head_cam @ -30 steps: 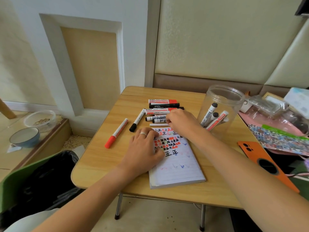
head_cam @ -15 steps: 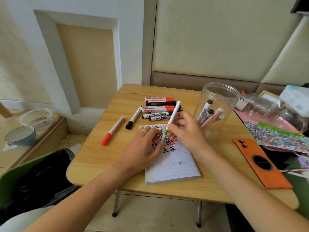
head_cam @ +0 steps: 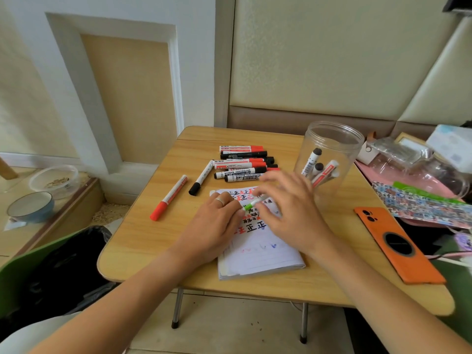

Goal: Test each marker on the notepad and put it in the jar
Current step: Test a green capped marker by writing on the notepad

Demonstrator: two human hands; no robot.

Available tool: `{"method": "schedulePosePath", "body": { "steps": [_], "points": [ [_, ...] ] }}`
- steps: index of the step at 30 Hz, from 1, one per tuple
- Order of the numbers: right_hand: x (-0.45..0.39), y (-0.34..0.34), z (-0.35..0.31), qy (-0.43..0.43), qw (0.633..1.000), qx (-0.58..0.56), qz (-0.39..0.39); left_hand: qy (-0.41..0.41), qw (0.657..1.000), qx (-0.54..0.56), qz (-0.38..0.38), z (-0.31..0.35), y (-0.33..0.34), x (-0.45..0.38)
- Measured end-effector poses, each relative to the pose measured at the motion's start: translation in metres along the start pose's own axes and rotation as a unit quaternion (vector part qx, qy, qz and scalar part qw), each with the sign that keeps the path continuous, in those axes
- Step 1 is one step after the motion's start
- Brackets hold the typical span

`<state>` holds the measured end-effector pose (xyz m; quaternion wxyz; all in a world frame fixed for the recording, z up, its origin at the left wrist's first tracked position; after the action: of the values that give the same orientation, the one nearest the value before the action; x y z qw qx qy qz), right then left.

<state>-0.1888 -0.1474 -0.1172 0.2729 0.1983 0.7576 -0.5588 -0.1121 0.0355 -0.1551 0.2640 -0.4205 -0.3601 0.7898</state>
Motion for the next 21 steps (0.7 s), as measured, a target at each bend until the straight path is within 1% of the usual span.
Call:
{"method": "schedulePosePath", "body": {
  "steps": [3,5,11,16,21],
  "points": [
    [0.004,0.015,-0.001,-0.060,0.994,0.022,-0.086,0.010,1.000,0.001,-0.008,-0.004,0.002,0.001],
    [0.004,0.018,-0.002,-0.060,0.990,0.020,-0.125,0.013,1.000,-0.010,-0.012,-0.005,0.003,0.001],
    [0.006,0.015,-0.002,-0.050,0.982,0.044,-0.176,0.019,0.999,-0.041,-0.015,-0.007,0.005,0.000],
    [0.003,0.017,-0.004,-0.045,0.977,0.077,-0.195,0.022,0.998,-0.054,-0.014,-0.010,0.007,0.000],
    [0.000,0.014,-0.007,-0.039,0.971,0.086,-0.220,0.026,0.998,-0.053,-0.013,-0.012,0.008,0.000]
  ]
}}
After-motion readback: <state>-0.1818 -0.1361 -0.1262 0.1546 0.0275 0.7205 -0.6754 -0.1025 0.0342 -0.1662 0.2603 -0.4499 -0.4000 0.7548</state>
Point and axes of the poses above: each hand's wrist, its own x-axis away from the middle knuckle, its own y-axis out of the palm, z = x × y, the point moved 1 cm from there along -x, towards the middle knuckle, and after that the axes turned 4 degrees about y, right-handed, at the moved point
